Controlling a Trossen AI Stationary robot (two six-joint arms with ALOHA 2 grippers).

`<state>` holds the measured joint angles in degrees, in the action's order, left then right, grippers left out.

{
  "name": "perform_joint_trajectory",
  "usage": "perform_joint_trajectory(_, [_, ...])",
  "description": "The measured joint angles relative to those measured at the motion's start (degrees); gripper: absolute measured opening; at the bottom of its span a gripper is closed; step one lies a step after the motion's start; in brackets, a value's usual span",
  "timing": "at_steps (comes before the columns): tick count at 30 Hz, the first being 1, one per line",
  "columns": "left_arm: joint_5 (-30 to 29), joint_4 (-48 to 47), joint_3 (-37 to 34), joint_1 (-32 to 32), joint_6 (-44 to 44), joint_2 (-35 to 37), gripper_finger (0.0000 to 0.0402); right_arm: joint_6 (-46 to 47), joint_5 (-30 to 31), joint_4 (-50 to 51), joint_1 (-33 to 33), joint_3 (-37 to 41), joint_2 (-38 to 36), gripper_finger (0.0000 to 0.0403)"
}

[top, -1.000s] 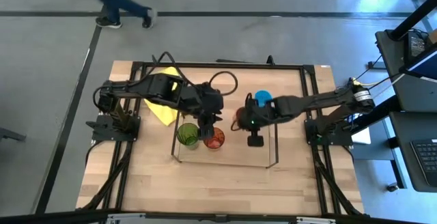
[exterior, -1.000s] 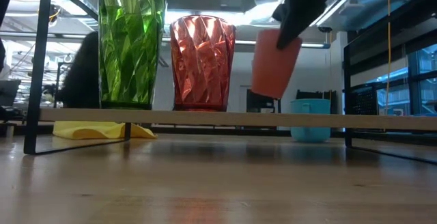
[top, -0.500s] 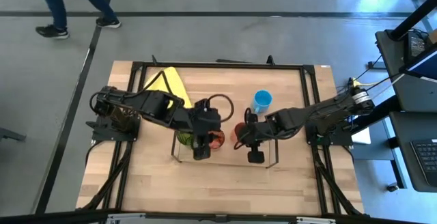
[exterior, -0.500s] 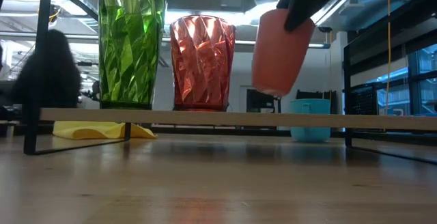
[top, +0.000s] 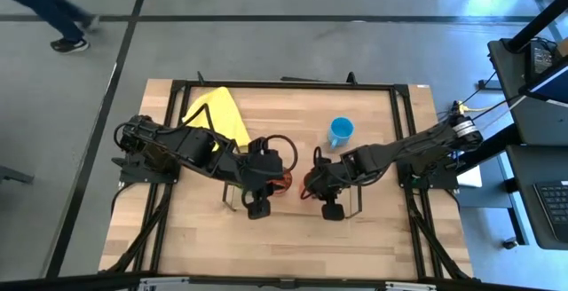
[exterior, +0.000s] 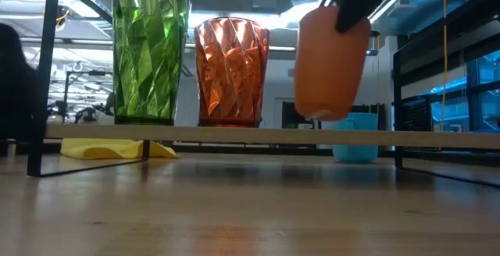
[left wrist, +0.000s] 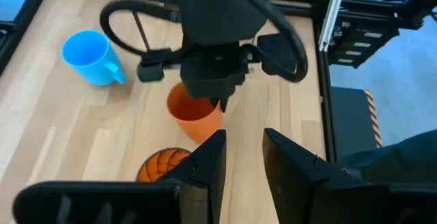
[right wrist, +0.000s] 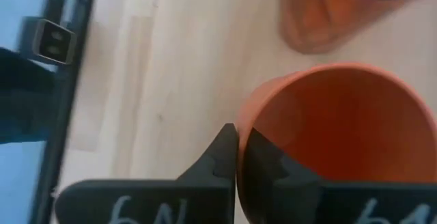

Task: Stack small to large cups/mugs on shelf
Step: Put the orange cup on the shelf

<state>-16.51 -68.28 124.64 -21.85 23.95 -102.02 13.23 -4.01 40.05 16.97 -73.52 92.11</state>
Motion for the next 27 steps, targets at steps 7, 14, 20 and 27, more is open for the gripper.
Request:
perform_joint_trajectory(7, [0.0,0.5,0.0,0.0,1.2,0.0,0.0092,-0.6,-1.2,-2.6,0.2,0.0,1.6,0.0022])
perform_joint_trajectory(14, [0.0,0.8,0.0,-0.2,1.4,0.0,0.0092,-2.0,2.9,-1.8,0.2,0.0,1.7,0.0019])
perform_joint_trajectory(20, [0.0,0.8,0.0,-0.2,1.4,0.0,0.0092,-3.1,3.4,-1.0,0.2,0.0,1.9,0.0020])
perform_joint_trajectory(27, [0.0,0.7,0.0,-0.2,1.2,0.0,0.0092,-3.4,5.4,-0.2,-0.2,0.0,2.5,0.0024])
